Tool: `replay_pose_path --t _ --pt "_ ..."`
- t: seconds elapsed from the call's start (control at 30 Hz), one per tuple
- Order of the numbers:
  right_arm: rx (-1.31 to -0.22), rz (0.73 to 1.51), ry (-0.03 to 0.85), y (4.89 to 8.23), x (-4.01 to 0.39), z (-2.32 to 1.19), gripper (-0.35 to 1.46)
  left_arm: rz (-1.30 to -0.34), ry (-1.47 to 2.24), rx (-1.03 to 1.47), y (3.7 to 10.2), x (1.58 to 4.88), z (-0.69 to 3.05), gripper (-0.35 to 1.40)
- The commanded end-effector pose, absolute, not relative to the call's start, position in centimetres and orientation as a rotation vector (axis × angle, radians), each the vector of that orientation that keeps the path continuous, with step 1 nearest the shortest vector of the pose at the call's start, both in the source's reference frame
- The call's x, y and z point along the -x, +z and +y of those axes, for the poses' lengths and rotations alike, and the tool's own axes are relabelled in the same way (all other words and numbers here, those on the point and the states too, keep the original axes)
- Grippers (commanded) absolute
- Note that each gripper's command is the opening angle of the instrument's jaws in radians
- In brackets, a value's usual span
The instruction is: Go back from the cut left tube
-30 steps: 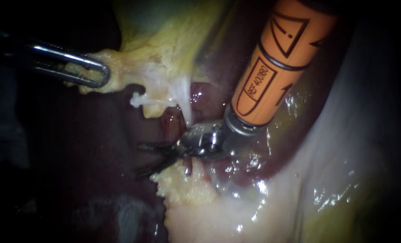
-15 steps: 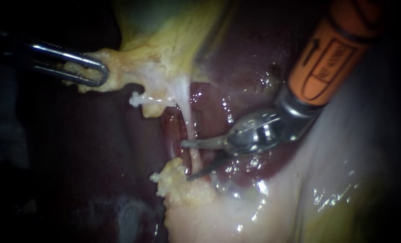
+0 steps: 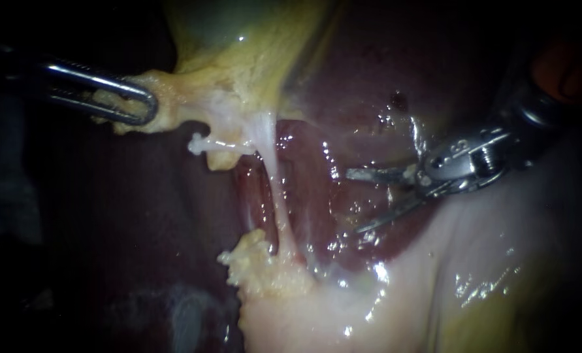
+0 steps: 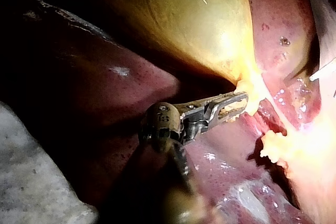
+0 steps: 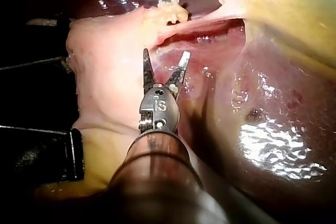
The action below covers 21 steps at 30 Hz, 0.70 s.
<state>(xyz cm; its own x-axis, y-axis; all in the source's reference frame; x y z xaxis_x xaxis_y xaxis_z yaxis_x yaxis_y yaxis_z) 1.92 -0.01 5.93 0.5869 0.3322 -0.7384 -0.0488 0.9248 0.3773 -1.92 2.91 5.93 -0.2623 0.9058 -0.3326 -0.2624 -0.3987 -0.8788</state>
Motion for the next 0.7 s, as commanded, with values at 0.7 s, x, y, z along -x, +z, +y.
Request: replay_pose_path --t 0.7 --pt "-0.338 0.922 0.226 5.93 -1.91 -0.01 1.44 -0.893 1.834 1.118 6.68 2.62 2.82 -0.35"
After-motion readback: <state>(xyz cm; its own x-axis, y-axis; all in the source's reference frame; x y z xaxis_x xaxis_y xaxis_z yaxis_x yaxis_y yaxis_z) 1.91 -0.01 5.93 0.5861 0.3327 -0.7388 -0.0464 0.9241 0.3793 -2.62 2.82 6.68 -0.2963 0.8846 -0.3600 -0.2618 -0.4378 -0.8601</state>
